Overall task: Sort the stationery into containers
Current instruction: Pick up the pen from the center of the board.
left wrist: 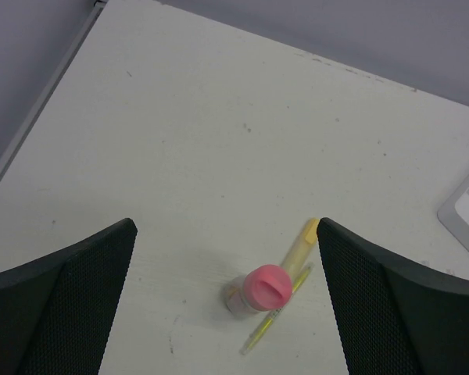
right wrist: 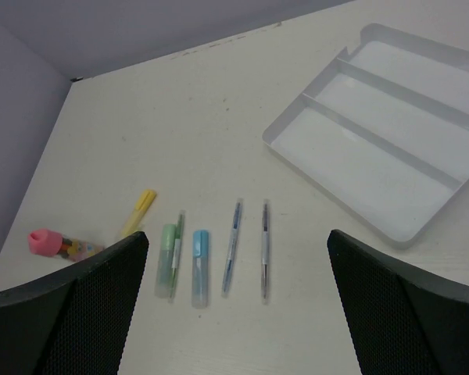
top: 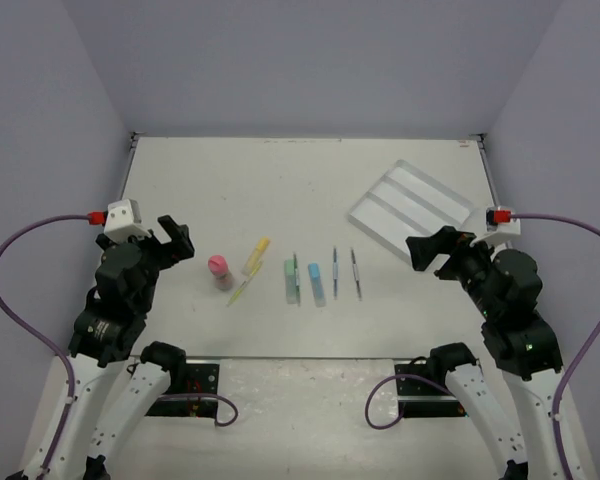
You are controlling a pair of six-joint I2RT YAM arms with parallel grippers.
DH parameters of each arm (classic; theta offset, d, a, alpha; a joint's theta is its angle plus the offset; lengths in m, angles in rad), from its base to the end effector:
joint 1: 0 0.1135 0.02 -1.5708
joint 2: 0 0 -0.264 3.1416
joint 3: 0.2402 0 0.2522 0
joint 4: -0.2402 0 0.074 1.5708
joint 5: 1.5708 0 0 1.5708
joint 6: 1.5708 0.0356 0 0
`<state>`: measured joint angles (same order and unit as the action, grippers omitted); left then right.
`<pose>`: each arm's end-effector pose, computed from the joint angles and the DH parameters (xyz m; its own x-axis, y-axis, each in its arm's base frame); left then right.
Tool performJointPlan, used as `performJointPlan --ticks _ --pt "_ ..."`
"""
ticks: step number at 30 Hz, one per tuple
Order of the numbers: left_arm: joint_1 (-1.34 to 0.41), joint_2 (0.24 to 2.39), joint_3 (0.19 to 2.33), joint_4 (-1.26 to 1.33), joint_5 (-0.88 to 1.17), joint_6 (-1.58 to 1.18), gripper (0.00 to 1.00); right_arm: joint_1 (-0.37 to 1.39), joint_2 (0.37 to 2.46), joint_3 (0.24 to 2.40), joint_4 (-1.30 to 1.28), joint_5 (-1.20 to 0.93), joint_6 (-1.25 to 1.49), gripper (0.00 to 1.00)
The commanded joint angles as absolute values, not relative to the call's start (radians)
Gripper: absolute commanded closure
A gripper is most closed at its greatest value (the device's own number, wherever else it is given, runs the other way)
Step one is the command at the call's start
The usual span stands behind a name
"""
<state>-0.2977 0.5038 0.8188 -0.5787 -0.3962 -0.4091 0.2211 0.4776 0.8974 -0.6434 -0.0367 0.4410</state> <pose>0.1056 -0.0180 0.3460 -0.1946 -0.3241 -0.9258 -0.1776 0.9399 -0.2917 0.0891 0.0214 0.3652 -0.3041 0.3689 -0.8783 -0.1374 0.8954 0.4236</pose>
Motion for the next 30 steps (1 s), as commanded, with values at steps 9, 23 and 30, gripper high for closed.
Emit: performJointPlan --ticks 9,23,30 --pt "-0.302 0.563 0.811 -0.560 -0.360 -0.397 0.00 0.217 0.686 0.923 -0.611 -0.063 0.461 0.01" --pt "-0.301 0.601 0.804 -0.551 -0.317 -0.389 0.00 0.534 1.491 1.103 -0.656 0.168 0.489 0.40" --pt "-0.301 0.590 0.801 -0.546 -0.302 -0.388 0.00 0.542 1.719 1.119 -0.637 0.177 0.484 0.50"
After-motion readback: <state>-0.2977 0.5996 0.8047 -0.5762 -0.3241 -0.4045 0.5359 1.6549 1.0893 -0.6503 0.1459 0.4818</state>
